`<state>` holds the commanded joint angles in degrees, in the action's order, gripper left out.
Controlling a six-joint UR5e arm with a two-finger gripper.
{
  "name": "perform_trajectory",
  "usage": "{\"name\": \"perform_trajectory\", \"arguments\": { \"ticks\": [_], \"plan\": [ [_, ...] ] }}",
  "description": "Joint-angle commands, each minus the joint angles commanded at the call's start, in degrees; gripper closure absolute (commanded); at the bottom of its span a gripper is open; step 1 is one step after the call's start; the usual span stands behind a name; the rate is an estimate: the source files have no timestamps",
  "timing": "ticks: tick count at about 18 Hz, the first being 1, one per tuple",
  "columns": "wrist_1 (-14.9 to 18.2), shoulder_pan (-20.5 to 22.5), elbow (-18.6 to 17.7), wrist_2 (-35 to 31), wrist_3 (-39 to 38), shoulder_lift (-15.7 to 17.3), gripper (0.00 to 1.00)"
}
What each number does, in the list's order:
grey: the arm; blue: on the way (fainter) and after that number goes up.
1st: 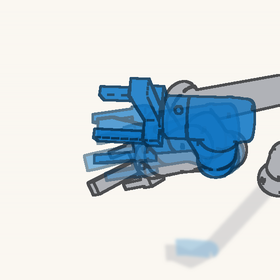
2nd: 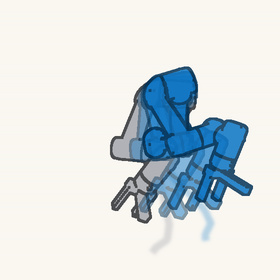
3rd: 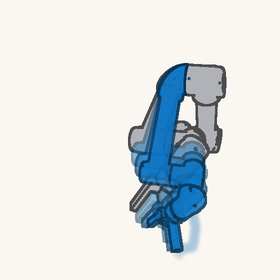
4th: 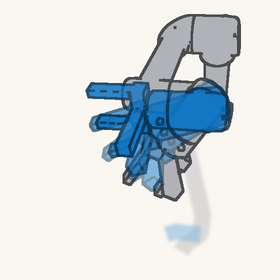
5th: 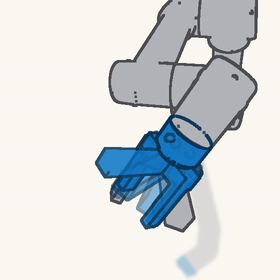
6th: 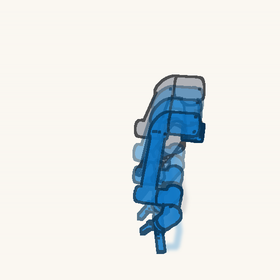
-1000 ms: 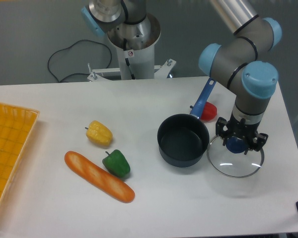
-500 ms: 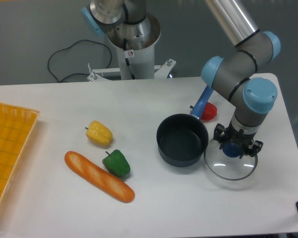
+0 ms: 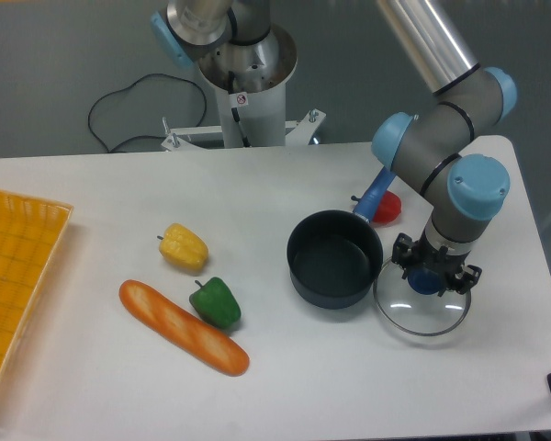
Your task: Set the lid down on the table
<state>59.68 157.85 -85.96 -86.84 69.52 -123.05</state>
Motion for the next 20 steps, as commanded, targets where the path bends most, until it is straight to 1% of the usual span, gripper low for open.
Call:
{"name": "perform_trajectory", "arguments": {
  "ticks": [20],
  "plan": [
    [-0.09,-0.09,0.09,-1.58,-0.26,-1.58,0.4]
  ]
}}
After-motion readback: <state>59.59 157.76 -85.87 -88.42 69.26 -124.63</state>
